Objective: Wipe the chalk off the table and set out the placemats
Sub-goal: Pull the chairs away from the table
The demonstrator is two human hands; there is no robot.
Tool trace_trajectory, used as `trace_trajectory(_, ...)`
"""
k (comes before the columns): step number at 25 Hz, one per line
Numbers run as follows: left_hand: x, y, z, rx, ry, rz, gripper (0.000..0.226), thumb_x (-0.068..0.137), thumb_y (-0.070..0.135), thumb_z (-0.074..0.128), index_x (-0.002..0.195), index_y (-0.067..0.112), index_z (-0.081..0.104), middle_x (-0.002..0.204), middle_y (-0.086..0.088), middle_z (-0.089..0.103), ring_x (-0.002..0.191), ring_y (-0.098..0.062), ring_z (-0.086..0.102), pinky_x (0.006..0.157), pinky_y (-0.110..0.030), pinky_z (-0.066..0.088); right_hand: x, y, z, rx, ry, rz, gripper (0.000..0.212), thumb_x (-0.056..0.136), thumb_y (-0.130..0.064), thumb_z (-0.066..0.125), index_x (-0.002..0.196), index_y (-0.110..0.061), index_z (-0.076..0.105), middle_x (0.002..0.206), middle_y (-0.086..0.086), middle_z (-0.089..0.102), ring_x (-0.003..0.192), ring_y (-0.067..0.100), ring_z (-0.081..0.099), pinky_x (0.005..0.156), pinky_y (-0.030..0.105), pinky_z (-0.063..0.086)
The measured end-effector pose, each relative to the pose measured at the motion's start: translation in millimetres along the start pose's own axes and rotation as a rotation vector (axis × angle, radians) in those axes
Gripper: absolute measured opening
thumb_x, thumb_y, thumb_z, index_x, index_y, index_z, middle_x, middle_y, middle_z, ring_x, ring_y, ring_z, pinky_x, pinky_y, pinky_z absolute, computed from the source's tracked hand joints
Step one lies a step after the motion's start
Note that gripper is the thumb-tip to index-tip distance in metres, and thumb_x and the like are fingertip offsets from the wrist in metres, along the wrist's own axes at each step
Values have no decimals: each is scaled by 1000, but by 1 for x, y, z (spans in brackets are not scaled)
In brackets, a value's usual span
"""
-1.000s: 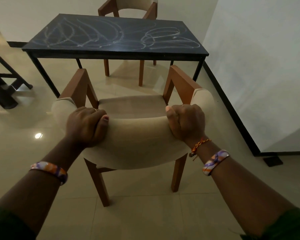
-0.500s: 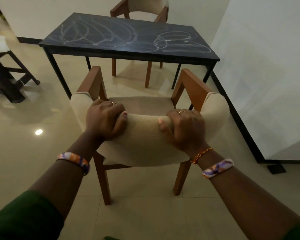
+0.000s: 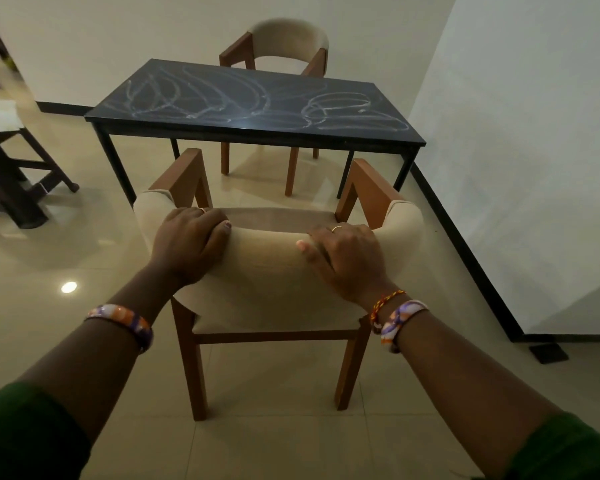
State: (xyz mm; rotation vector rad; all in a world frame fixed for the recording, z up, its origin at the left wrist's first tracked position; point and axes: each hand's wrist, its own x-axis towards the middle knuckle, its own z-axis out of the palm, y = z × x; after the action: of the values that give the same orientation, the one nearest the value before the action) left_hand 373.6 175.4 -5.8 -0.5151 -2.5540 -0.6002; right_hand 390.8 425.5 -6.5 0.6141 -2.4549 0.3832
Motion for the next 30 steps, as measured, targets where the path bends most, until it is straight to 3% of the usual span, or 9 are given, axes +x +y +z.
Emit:
trace_trajectory(4, 7, 27, 7, 59, -73, 75, 58, 88, 52, 17, 93, 17, 63, 72, 5, 51, 68, -11, 45, 74, -28, 32, 3, 22, -1, -39, 16, 18, 84, 93, -64, 5, 73, -10, 67, 57, 6, 58, 50, 22, 53, 55, 32, 44)
trace_trajectory(7, 9, 27, 12, 43, 42, 64, 54, 89, 48, 25, 81, 15, 67, 58, 5, 49, 51, -12, 43, 62, -24, 29, 5, 28, 6, -60, 76, -11, 81, 94, -62, 8, 67, -10, 64, 52, 5, 55, 44, 21, 49, 49, 28, 44)
trace_trajectory(10, 13, 22, 18, 6, 88, 94, 47, 88, 41, 32, 74, 12, 67, 51, 1, 51, 45, -11, 40, 61, -24, 30, 10, 35, 12, -72, 102, -28, 77, 94, -59, 10, 65, -10, 63, 51, 5, 53, 42, 20, 47, 48, 25, 40)
trace_trajectory(16, 40, 9, 29, -15, 101, 63, 47, 87, 39, 32, 72, 11, 66, 51, 3, 45, 44, -12, 38, 62, -23, 28, 33, 49, 30, -102, 145, -1, 79, 94, -59, 9, 65, -10, 64, 50, 4, 55, 42, 18, 47, 50, 21, 37)
trace_trajectory(20, 51, -6, 32, -28, 103, 65, 46, 87, 38, 32, 72, 11, 67, 50, -3, 53, 44, -13, 41, 54, -21, 28, 45, 49, 41, -106, 162, 2, 79, 94, -60, 9, 63, -10, 62, 48, 4, 52, 40, 19, 45, 48, 23, 39)
trace_trajectory(24, 62, -22, 34, -32, 88, 50, 47, 87, 38, 31, 73, 12, 67, 52, -1, 53, 45, -13, 42, 59, -23, 30, 57, 46, 50, -101, 166, -6, 72, 94, -57, 15, 62, -11, 60, 49, 4, 51, 41, 18, 45, 47, 23, 38)
trace_trajectory(30, 78, -39, 32, -20, 69, 8, 47, 87, 39, 29, 74, 13, 66, 53, -3, 54, 46, -18, 48, 56, -12, 28, 77, 46, 65, -59, 191, -19, 74, 94, -57, 13, 61, -10, 59, 49, 4, 51, 41, 17, 44, 46, 22, 36)
